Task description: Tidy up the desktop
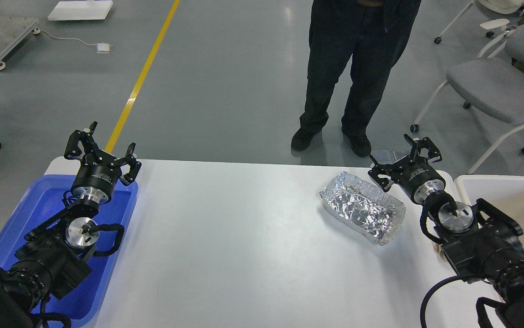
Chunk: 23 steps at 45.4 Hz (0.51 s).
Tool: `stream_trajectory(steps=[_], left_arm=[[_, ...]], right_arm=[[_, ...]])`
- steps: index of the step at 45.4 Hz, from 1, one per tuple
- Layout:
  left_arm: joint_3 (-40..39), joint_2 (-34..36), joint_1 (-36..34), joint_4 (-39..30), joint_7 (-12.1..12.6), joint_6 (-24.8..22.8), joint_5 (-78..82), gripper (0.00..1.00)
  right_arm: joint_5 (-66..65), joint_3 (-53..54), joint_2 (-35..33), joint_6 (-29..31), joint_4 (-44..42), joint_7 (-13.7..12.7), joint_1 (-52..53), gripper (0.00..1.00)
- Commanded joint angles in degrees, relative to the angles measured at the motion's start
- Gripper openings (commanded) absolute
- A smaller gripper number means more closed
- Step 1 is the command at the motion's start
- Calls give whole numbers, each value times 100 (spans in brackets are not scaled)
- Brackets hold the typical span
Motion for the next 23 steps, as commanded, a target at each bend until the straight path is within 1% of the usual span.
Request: stream_trajectory(steps=[1, 19, 23], left_arm=[[-4, 0, 9, 0, -1, 0, 0, 100], [4, 0, 0, 0, -1, 0, 0, 100], [4, 0, 0, -8, -1, 0, 0, 100]], right_arm=[[-7, 0, 3, 0, 1, -2, 7, 100], [-15, -9, -14, -26, -8, 7, 77, 100], [-208, -70, -23, -9, 10, 7, 68, 100]])
